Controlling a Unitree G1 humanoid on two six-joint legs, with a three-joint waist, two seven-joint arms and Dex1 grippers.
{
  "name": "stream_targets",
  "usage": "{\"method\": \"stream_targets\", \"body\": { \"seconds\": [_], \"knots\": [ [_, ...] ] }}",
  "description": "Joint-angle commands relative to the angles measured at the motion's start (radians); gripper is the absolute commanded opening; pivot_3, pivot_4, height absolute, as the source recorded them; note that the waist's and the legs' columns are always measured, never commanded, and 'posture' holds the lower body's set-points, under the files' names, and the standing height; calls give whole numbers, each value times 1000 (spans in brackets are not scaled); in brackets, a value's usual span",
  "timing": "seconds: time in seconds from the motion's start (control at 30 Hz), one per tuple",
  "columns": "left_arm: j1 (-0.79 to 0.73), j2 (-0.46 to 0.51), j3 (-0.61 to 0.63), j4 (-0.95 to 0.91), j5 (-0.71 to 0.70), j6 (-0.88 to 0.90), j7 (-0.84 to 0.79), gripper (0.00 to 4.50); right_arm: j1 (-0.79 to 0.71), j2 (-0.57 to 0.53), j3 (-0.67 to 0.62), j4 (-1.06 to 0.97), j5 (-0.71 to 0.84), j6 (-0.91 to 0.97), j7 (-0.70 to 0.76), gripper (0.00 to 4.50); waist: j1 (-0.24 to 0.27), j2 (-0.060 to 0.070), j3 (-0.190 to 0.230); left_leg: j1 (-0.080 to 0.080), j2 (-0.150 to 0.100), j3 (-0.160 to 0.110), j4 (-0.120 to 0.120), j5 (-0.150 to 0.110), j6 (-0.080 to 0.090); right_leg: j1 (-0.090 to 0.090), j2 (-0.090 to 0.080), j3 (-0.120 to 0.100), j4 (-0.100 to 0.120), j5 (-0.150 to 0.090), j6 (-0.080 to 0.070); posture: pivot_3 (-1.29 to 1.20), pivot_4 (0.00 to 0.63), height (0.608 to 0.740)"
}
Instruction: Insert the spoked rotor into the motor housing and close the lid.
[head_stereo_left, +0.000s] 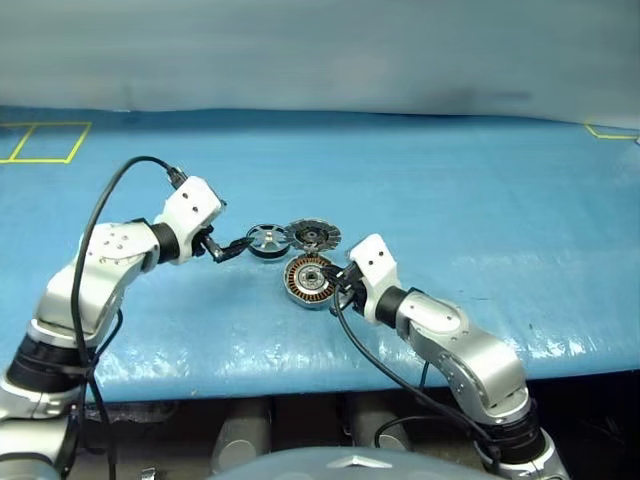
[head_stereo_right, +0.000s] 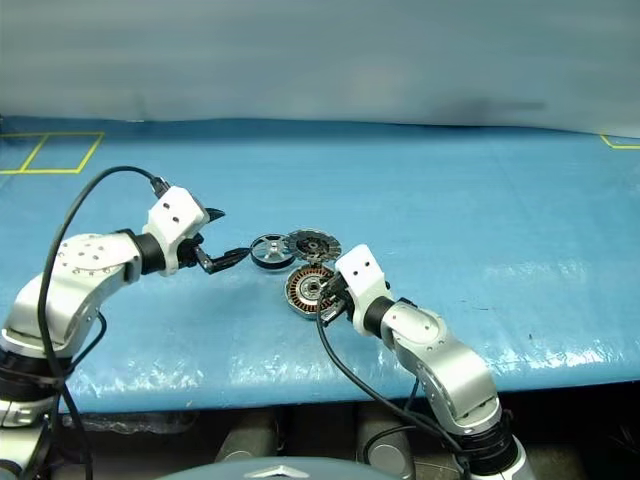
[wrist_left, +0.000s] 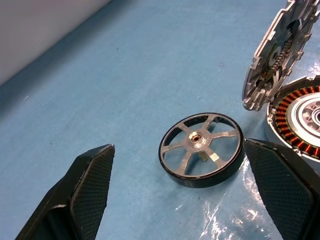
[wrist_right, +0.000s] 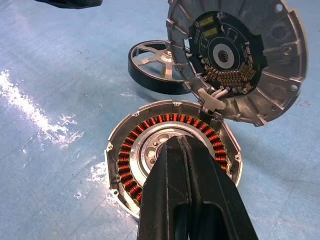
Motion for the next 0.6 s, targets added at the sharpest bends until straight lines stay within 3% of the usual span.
{"method": "stream_targets", "body": {
  "seconds": [0.03,0.37,0.6],
  "knots": [
    [-92,37,-48,120,50,-105,-125,4500,12,-2,3,-31,7,-49,15,34,1,0,0,0,0,0,0,0,0,0,0,0,0,0,0,0,150,740],
    [-423,-92,-150,705,160,-492,-394,4500,73,-10,-13,-24,-3,-100,2,34,-2,-1,1,-1,0,0,0,0,0,0,0,0,0,0,1,0,150,740],
    [-554,-181,-206,1005,222,-574,-584,4500,131,-5,-35,-59,-3,-101,-34,34,-3,-1,1,-1,0,0,0,0,0,0,0,0,1,1,2,0,150,740]
  ]
}}
